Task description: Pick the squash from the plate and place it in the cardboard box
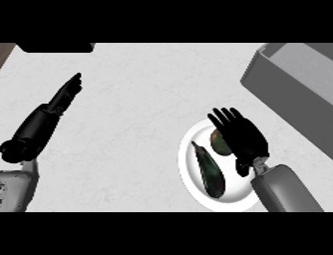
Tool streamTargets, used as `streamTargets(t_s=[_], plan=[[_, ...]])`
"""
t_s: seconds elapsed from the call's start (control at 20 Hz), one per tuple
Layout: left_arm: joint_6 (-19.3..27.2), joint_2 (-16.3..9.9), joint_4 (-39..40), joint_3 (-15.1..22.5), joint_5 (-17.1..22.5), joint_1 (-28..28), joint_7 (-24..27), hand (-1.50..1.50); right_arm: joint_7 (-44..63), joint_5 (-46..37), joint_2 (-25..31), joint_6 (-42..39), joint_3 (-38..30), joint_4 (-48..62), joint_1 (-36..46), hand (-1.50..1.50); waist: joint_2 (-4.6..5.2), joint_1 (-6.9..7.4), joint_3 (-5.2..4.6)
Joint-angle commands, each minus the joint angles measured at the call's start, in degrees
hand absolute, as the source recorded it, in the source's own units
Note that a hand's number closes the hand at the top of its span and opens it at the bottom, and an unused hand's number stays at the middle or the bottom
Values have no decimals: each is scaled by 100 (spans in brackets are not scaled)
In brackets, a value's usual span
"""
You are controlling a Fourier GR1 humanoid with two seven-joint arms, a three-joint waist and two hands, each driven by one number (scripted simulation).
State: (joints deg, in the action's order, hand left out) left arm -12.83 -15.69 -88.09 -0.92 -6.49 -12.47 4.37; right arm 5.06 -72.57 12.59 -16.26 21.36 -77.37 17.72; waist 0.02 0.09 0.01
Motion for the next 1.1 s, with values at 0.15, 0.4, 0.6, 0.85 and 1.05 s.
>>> streamTargets(t_s=[0.15, 0.4, 0.6, 0.85, 1.05], plan=[[-14, 222, 79, 15, -133, 211, 256, 0, -643, -302, -26, 382, 177, 245, -112, 150, -1, 0, -1], [-61, 107, 539, -129, -235, -61, 500, 0, -917, -585, -382, 1412, 131, 1057, 353, 150, 12, 24, 0], [-234, 25, -33, -199, -91, 194, 241, 0, -1481, -509, -187, 2038, -169, 1344, 392, 150, 5, 44, 2], [-225, 122, 31, -112, -103, -213, -61, 0, -1399, 360, -646, 983, -1114, 2242, 1626, 150, 49, 148, 5], [-80, 291, 35, 22, -261, -26, 96, 0, -1486, 685, -789, 1272, -1797, 3423, 2640, 150, 67, 203, 5]])
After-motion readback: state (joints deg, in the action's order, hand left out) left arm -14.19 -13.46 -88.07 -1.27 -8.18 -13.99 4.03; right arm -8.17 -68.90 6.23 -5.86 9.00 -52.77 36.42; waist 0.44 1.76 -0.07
